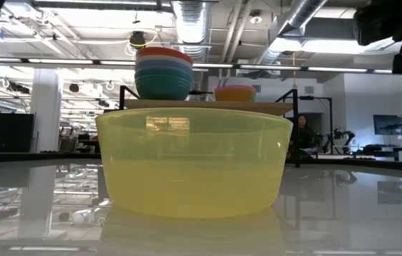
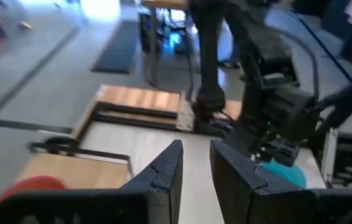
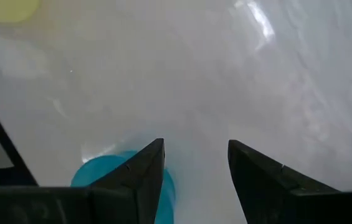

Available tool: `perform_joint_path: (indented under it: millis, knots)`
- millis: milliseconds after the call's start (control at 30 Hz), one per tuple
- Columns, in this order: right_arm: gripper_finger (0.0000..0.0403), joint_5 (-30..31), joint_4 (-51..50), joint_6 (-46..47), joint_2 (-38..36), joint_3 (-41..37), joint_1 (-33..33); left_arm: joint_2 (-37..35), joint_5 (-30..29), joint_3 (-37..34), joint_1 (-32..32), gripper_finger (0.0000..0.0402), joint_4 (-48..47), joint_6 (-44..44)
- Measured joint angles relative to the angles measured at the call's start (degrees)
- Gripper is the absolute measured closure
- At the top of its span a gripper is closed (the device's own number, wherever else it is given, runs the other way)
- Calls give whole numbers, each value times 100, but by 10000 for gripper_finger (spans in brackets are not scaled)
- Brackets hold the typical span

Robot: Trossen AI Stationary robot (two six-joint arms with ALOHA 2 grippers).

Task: Place and stack bowls onto a shelf
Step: Stack the transparent blue bowl on top of the transparent pink bowl on the shelf

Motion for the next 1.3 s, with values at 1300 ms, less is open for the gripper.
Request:
perform_joint_path:
  millis: [1300]
  knots:
    - [211,-629,737,-482,1489,-45,1622,-3215,-1192,-8071,-992,279,5148,-1502]
